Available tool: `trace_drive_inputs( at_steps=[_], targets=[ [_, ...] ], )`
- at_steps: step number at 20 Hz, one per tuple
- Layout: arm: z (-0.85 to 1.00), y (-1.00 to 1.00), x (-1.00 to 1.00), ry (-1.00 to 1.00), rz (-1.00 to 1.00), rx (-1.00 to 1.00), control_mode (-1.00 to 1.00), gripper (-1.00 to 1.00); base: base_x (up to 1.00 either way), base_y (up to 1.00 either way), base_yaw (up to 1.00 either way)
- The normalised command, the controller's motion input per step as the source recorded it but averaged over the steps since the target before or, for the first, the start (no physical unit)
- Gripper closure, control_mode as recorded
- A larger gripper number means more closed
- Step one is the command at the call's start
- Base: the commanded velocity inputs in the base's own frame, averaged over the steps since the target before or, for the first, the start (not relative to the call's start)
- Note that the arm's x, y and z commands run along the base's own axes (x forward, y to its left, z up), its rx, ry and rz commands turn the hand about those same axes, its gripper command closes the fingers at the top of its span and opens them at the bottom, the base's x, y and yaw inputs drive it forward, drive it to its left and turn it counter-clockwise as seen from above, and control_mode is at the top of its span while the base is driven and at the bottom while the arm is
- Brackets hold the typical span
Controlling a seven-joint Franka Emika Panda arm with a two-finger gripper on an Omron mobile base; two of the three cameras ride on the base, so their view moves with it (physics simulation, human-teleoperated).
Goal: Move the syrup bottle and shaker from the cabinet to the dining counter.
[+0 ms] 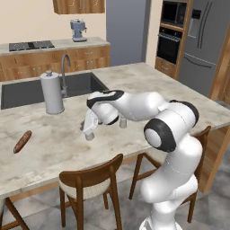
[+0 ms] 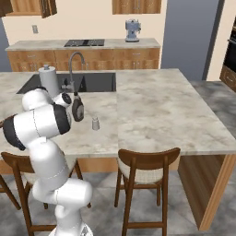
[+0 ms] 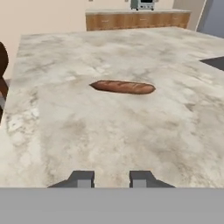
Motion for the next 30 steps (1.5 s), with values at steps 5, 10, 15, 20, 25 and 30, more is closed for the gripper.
trace_drive_inputs(
  at_steps=[5,10,15,20,25,30],
  targets=[
    [-0.43,0.03,0.30,0.00,0.13,0.00,-1.00,1.00,0.00,0.00,0.00],
    [-0.37,0.00,0.20,0.00,0.12,0.00,-1.00,1.00,0.00,0.00,0.00],
    [-0.30,0.00,0.02,0.00,0.12,0.00,-1.00,1.00,0.00,0.00,0.00],
    [-0.24,0.00,0.06,-0.02,0.12,0.00,-1.00,1.00,0.00,0.00,0.00],
    [-0.24,0.00,0.00,-0.04,0.10,0.00,-1.00,-1.00,0.00,0.00,0.00],
    [-0.04,-0.05,-0.07,-0.09,0.06,0.00,-1.00,-1.00,0.00,0.00,0.00]
  ],
)
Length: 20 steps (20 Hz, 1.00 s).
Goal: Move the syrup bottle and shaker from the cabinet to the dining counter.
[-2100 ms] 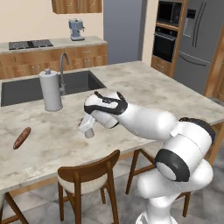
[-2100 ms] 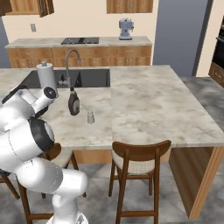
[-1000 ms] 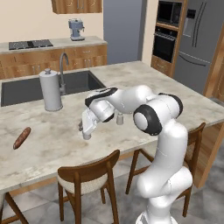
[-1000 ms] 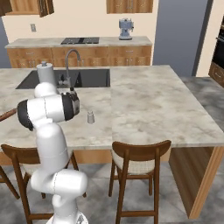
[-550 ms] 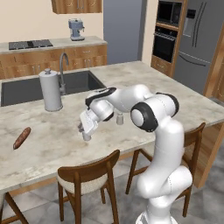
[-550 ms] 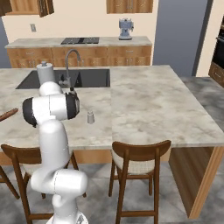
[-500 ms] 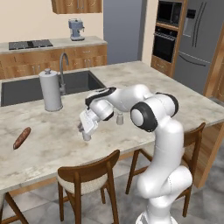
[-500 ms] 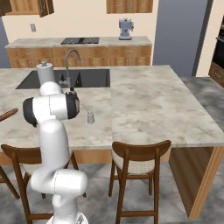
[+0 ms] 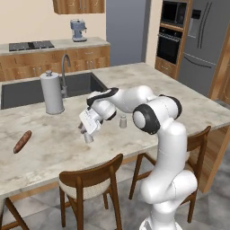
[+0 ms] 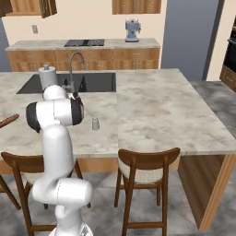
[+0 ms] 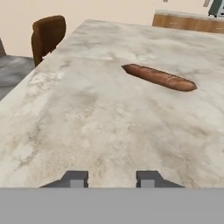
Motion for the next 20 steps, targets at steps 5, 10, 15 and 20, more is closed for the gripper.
trace_drive_inputs(
  at_steps=[5,10,15,20],
  targets=[
    [0.00,-0.20,-0.38,-0.16,0.04,0.00,-1.00,-1.00,0.00,0.00,0.00],
    [0.08,-0.15,-0.43,-0.16,0.03,0.00,-1.00,-1.00,0.00,0.00,0.00],
    [0.84,-0.04,-0.59,-0.16,0.00,0.03,-1.00,-1.00,0.00,0.00,0.00],
    [0.84,-0.10,-0.87,-0.10,0.00,-0.01,-1.00,-1.00,0.00,0.00,0.00]
  ],
)
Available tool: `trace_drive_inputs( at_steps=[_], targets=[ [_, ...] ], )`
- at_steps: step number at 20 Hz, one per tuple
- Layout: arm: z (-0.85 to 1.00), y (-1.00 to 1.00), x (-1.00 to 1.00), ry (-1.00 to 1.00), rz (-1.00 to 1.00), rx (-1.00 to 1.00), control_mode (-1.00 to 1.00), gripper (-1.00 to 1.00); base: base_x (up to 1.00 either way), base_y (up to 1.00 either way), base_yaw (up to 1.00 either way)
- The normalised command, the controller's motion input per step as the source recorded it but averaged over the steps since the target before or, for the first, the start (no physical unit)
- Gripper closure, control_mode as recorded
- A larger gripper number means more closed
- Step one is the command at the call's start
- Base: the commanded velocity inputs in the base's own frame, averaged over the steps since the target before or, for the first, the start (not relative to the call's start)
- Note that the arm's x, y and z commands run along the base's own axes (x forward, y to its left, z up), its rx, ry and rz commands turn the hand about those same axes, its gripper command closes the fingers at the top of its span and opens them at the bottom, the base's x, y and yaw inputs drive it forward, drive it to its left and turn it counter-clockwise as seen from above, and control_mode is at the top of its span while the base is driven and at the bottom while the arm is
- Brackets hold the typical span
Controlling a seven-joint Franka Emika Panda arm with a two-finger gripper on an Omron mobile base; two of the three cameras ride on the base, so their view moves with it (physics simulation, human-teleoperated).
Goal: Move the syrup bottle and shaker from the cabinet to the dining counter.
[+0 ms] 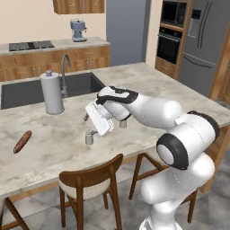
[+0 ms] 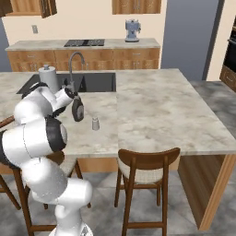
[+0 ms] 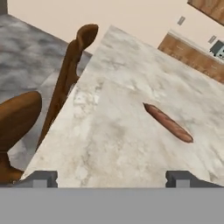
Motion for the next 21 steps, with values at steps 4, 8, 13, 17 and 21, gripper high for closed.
trace_drive_inputs(
  at_steps=[4,8,13,17,21],
  targets=[
    [0.52,-0.44,-1.00,-0.02,0.00,-0.13,-1.00,-1.00,0.00,0.00,0.00],
    [0.42,-0.60,-0.99,0.00,-0.06,-0.21,-1.00,-1.00,0.00,0.00,0.00],
    [0.31,-0.71,-0.81,0.00,-0.12,-0.24,-1.00,-1.00,0.00,0.00,0.00],
    [0.24,-0.72,-0.67,0.00,-0.15,-0.23,-1.00,-1.00,0.00,0.00,0.00],
    [0.26,-0.62,-0.38,0.00,-0.18,-0.22,-1.00,-1.00,0.00,0.00,0.00]
  ],
)
